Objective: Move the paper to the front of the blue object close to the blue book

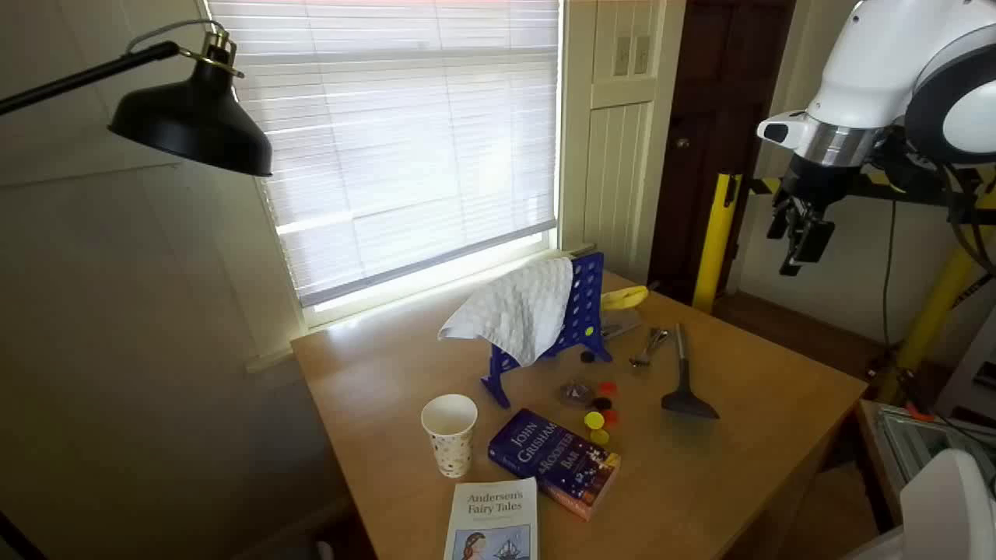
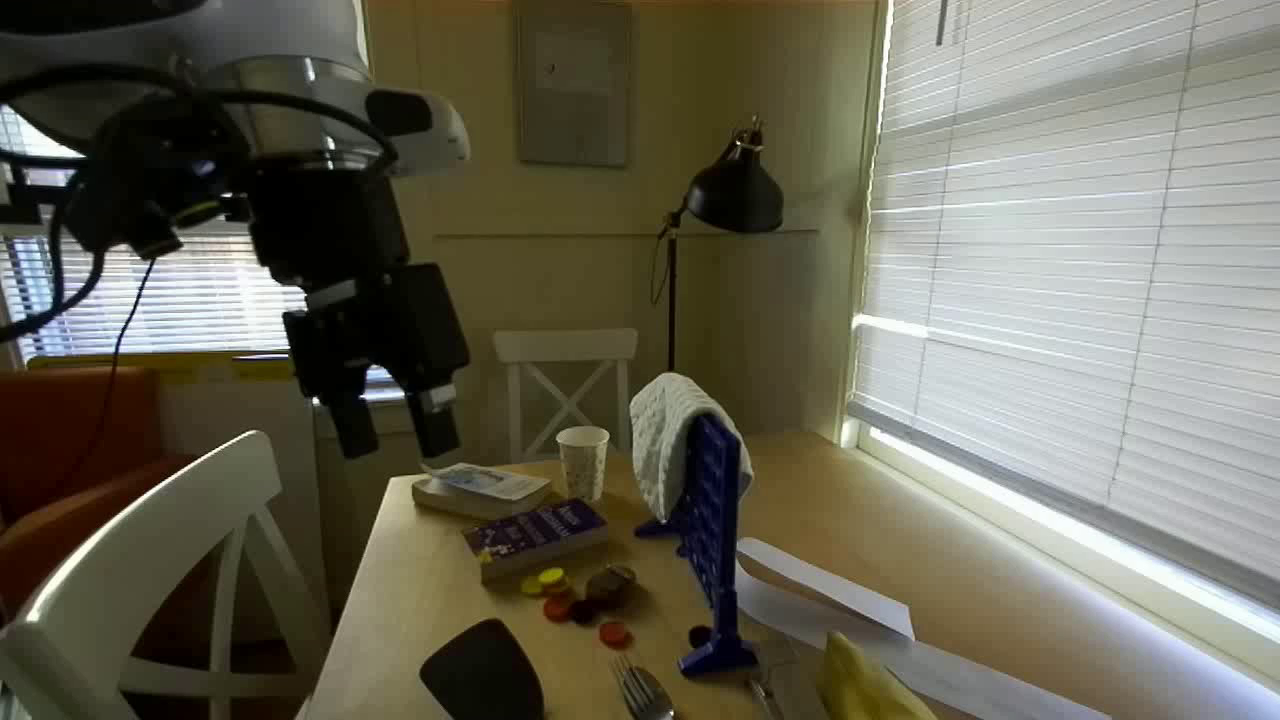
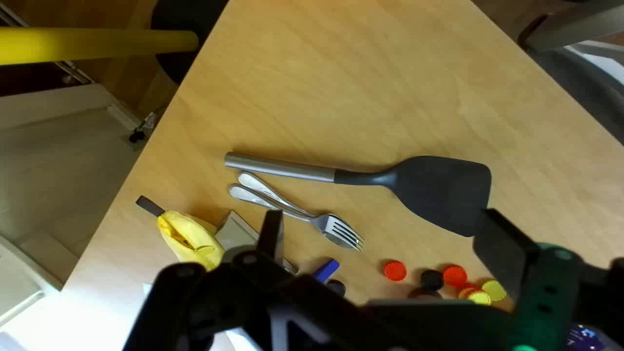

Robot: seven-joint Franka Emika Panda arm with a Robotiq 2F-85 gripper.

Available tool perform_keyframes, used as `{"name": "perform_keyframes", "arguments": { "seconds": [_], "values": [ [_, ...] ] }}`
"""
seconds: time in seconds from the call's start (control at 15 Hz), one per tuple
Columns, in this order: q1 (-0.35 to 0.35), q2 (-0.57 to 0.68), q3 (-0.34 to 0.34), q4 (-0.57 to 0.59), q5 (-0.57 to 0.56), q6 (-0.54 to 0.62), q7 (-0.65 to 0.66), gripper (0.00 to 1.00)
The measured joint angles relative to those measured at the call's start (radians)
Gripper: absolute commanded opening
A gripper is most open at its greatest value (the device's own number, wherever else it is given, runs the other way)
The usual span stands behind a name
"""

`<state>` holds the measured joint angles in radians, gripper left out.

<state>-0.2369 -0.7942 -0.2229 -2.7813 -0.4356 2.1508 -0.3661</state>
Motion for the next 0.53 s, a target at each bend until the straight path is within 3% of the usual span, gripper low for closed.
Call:
{"name": "perform_keyframes", "arguments": {
  "seconds": [0.53],
  "values": [
    [0.003, 0.005, -0.001, -0.001, 0.009, 0.0, 0.005, 1.0]
  ]
}}
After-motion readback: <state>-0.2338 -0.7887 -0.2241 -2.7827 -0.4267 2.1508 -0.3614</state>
